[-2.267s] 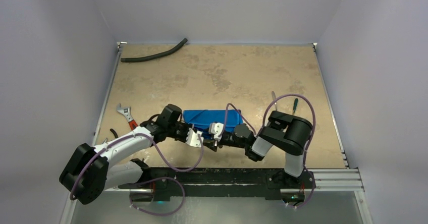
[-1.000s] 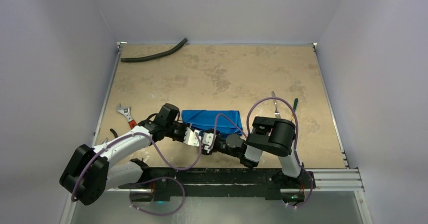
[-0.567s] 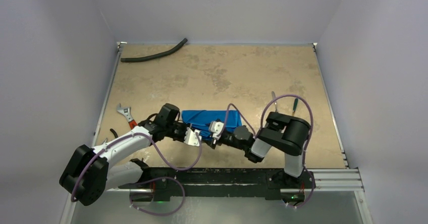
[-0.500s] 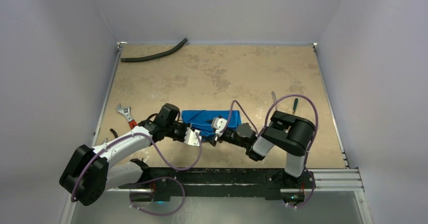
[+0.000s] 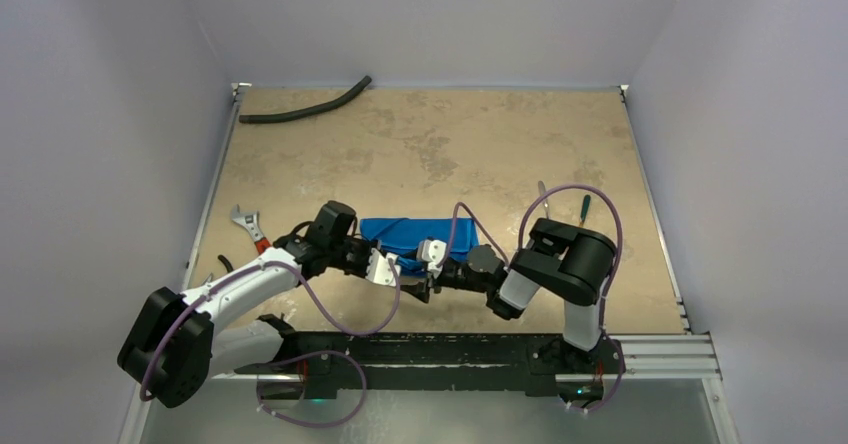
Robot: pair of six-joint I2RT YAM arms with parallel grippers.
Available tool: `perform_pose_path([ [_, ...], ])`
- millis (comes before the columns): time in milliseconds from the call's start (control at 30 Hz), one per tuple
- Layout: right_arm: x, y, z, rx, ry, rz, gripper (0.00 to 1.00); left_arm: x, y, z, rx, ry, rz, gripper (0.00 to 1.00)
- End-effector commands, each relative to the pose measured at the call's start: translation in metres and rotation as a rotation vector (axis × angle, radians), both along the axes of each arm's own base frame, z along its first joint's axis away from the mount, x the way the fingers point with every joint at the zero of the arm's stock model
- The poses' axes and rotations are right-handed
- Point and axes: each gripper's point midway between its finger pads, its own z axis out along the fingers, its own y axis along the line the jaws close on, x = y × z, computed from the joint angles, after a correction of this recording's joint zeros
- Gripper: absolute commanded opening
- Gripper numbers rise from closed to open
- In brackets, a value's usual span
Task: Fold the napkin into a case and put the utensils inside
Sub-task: Pass from the left arm to the right
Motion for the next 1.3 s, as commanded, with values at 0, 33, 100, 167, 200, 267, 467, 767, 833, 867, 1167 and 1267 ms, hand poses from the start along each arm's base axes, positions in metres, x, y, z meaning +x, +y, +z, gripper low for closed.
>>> perform_pose_path([
  [0,0.009,0.007,0.132,0.464,-0.33,-0.024,0.73,0.006,-0.012,0.02,-0.064,-0.018,-0.02,0.0],
  [33,0.011,0.01,0.133,0.468,-0.334,-0.029,0.73,0.006,-0.012,0.02,-0.064,-0.017,-0.02,0.0],
  [100,0.014,0.015,0.134,0.477,-0.334,-0.027,0.73,0.006,-0.011,0.02,-0.063,-0.016,-0.019,0.0],
  [167,0.015,0.02,0.134,0.483,-0.326,-0.013,0.72,0.007,-0.011,0.02,-0.062,-0.018,-0.018,0.0],
  [200,0.015,0.022,0.133,0.485,-0.321,-0.009,0.72,0.007,-0.011,0.021,-0.062,-0.019,-0.016,0.0],
  [267,0.018,0.026,0.132,0.489,-0.316,-0.007,0.71,0.008,-0.011,0.021,-0.063,-0.02,-0.016,0.0],
  [467,0.022,0.031,0.124,0.482,-0.3,-0.013,0.61,0.008,-0.011,0.021,-0.065,-0.021,-0.012,0.0],
  [767,0.023,0.022,0.12,0.463,-0.287,-0.047,0.35,0.007,-0.01,0.019,-0.065,-0.02,-0.017,0.0],
  [833,0.026,0.021,0.119,0.461,-0.286,-0.065,0.27,0.007,-0.01,0.02,-0.066,-0.022,-0.017,0.0],
  [867,0.029,0.02,0.119,0.462,-0.284,-0.085,0.22,0.008,-0.011,0.021,-0.067,-0.024,-0.018,0.0],
  [1167,0.032,0.019,0.122,0.476,-0.263,-0.099,0.09,0.006,-0.008,0.015,-0.049,-0.033,-0.03,0.0],
  [1267,0.028,0.019,0.119,0.47,-0.249,-0.083,0.08,0.007,-0.006,0.011,-0.04,-0.034,-0.026,0.0],
])
